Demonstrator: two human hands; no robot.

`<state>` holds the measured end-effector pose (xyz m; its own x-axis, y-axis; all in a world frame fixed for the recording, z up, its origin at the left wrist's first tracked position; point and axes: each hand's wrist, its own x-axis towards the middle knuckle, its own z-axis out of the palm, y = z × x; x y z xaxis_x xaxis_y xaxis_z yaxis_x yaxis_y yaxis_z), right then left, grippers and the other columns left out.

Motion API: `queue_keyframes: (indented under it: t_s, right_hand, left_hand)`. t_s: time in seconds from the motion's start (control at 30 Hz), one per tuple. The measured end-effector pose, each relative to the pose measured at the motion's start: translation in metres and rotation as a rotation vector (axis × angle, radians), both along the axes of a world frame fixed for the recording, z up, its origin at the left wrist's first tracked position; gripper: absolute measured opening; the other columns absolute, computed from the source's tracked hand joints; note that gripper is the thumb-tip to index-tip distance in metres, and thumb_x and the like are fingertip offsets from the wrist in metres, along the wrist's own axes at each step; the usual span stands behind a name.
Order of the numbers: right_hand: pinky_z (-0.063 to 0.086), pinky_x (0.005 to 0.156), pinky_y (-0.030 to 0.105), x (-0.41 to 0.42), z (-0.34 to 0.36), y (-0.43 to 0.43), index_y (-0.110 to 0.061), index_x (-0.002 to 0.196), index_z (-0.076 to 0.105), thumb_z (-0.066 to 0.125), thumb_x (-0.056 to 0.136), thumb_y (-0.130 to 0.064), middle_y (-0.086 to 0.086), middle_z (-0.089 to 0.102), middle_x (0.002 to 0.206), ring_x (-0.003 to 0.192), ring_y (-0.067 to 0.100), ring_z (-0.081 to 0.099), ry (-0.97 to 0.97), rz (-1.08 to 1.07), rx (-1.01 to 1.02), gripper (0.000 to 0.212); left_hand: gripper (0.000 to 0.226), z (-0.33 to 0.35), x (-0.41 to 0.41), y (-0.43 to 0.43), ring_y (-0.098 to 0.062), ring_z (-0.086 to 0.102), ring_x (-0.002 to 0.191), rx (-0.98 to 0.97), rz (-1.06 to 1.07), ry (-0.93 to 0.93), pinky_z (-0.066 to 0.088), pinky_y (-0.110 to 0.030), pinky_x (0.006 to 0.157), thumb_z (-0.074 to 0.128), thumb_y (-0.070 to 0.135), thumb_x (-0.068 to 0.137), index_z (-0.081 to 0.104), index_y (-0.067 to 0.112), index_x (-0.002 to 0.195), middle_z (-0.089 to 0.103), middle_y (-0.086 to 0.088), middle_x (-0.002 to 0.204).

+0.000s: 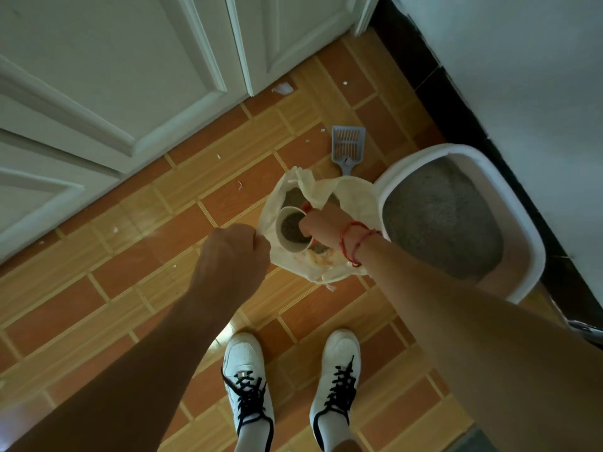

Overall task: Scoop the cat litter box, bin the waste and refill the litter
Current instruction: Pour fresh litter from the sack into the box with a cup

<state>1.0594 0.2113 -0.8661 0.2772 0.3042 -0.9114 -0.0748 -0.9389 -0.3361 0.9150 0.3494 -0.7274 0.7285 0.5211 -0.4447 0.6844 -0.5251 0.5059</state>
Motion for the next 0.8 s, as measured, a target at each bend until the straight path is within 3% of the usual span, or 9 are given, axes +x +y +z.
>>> queue_keyframes:
  t_s: [0.07, 0.13, 0.23, 0.4, 0.53, 0.6, 0.7, 0.8]
  right_hand:
    - [0.047, 0.075, 0.032, 0.0, 0.024, -0.001, -0.02, 0.094, 0.049, 0.064, 0.081, -0.022, 0.008, 0.059, 0.096, 0.082, 0.019, 0.053, 0.042, -0.092, 0.107, 0.02]
    - [0.048, 0.072, 0.033, -0.002, 0.113, 0.018, -0.017, 0.099, 0.051, 0.057, 0.082, -0.006, 0.006, 0.058, 0.094, 0.085, 0.02, 0.056, -0.016, -0.162, 0.179, 0.021]
    - [0.051, 0.081, 0.035, -0.003, 0.179, 0.011, -0.017, 0.12, 0.05, 0.055, 0.082, -0.005, -0.003, 0.055, 0.096, 0.095, 0.02, 0.057, -0.014, -0.191, 0.329, 0.04]
    - [0.049, 0.067, 0.021, -0.001, 0.21, -0.015, -0.019, 0.125, 0.048, 0.057, 0.084, -0.005, -0.006, 0.056, 0.099, 0.087, 0.014, 0.057, 0.014, -0.3, 0.378, 0.045]
    - [0.052, 0.074, 0.027, 0.003, 0.22, -0.034, -0.026, 0.116, 0.052, 0.061, 0.082, -0.005, 0.001, 0.06, 0.103, 0.1, 0.019, 0.061, -0.012, -0.378, 0.415, 0.04]
    - [0.053, 0.077, 0.03, 0.007, 0.223, -0.045, -0.028, 0.11, 0.053, 0.064, 0.079, -0.007, 0.003, 0.061, 0.105, 0.099, 0.02, 0.062, -0.045, -0.408, 0.449, 0.04]
    - [0.057, 0.083, 0.036, 0.014, 0.223, -0.066, -0.022, 0.111, 0.055, 0.068, 0.078, -0.007, 0.001, 0.066, 0.1, 0.096, 0.02, 0.067, -0.11, -0.544, 0.476, 0.039]
    - [0.06, 0.079, 0.031, 0.025, 0.22, -0.09, -0.013, 0.117, 0.058, 0.069, 0.083, -0.011, 0.003, 0.069, 0.099, 0.087, 0.013, 0.071, -0.196, -0.6, 0.455, 0.036]
  left_hand:
    - [0.041, 0.004, 0.003, 0.0, -0.008, 0.045, 0.041, 0.021, -0.004, 0.028, 0.03, -0.014, 0.033, 0.046, 0.016, 0.096, 0.046, 0.019, 0.056, 0.051, 0.003, 0.051]
    - [0.043, 0.009, 0.005, -0.001, -0.007, 0.046, 0.039, -0.006, 0.02, 0.036, 0.03, -0.012, 0.031, 0.044, 0.016, 0.099, 0.046, 0.02, 0.056, 0.051, 0.003, 0.052]
    - [0.04, 0.016, 0.005, -0.006, -0.006, 0.051, 0.044, 0.022, 0.009, 0.092, 0.032, -0.013, 0.036, 0.041, 0.018, 0.102, 0.055, 0.012, 0.065, 0.053, 0.004, 0.055]
    - [0.041, 0.021, 0.001, -0.017, -0.007, 0.051, 0.044, 0.05, -0.008, 0.12, 0.036, -0.017, 0.039, 0.041, 0.014, 0.102, 0.054, 0.013, 0.063, 0.051, 0.004, 0.053]
    - [0.04, 0.019, 0.001, -0.027, -0.015, 0.055, 0.046, 0.039, 0.016, 0.123, 0.05, -0.028, 0.044, 0.043, 0.012, 0.101, 0.06, 0.004, 0.066, 0.056, -0.003, 0.055]
    - [0.038, 0.017, 0.002, -0.031, -0.018, 0.05, 0.045, 0.058, 0.034, 0.128, 0.041, -0.027, 0.042, 0.043, 0.012, 0.1, 0.056, 0.003, 0.065, 0.052, -0.004, 0.055]
    - [0.032, 0.017, 0.005, -0.033, -0.023, 0.048, 0.059, 0.093, 0.045, 0.153, 0.037, -0.031, 0.056, 0.043, 0.016, 0.099, 0.053, 0.007, 0.07, 0.051, -0.006, 0.064]
    - [0.042, 0.018, 0.003, -0.035, -0.014, 0.043, 0.04, 0.102, 0.035, 0.058, 0.03, -0.021, 0.041, 0.045, 0.01, 0.1, 0.049, 0.01, 0.058, 0.047, 0.0, 0.049]
